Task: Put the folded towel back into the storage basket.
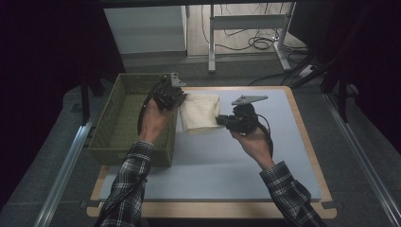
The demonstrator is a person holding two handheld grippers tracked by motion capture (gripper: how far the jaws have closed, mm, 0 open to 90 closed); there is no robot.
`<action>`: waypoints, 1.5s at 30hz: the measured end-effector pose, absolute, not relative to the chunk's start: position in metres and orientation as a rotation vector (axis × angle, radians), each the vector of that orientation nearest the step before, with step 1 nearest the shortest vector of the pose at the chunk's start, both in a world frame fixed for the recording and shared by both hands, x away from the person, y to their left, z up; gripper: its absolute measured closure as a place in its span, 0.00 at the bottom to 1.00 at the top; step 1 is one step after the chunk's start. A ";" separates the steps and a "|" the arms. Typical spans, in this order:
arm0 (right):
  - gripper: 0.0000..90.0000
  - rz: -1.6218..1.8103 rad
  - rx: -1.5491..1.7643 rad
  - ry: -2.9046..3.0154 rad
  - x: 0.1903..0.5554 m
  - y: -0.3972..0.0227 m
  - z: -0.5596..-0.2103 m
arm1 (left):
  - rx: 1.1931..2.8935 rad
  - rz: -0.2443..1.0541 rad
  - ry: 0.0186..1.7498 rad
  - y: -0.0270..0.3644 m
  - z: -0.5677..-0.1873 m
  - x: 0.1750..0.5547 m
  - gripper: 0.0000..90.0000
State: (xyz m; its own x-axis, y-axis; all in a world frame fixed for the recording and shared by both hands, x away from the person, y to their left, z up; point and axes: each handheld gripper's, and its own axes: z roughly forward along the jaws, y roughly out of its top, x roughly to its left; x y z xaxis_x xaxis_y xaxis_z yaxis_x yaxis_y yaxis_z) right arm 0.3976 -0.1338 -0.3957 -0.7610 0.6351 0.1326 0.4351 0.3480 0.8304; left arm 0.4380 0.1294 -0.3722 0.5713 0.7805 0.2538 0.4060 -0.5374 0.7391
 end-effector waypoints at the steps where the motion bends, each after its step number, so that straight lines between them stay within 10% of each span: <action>1: 0.93 1.375 0.968 2.397 0.398 -0.132 -0.395 | 2.169 0.774 0.945 0.131 -0.372 0.438 0.92; 45: 0.92 1.326 0.762 2.554 0.412 0.059 -0.415 | 2.155 0.978 1.215 0.280 -0.390 0.425 0.92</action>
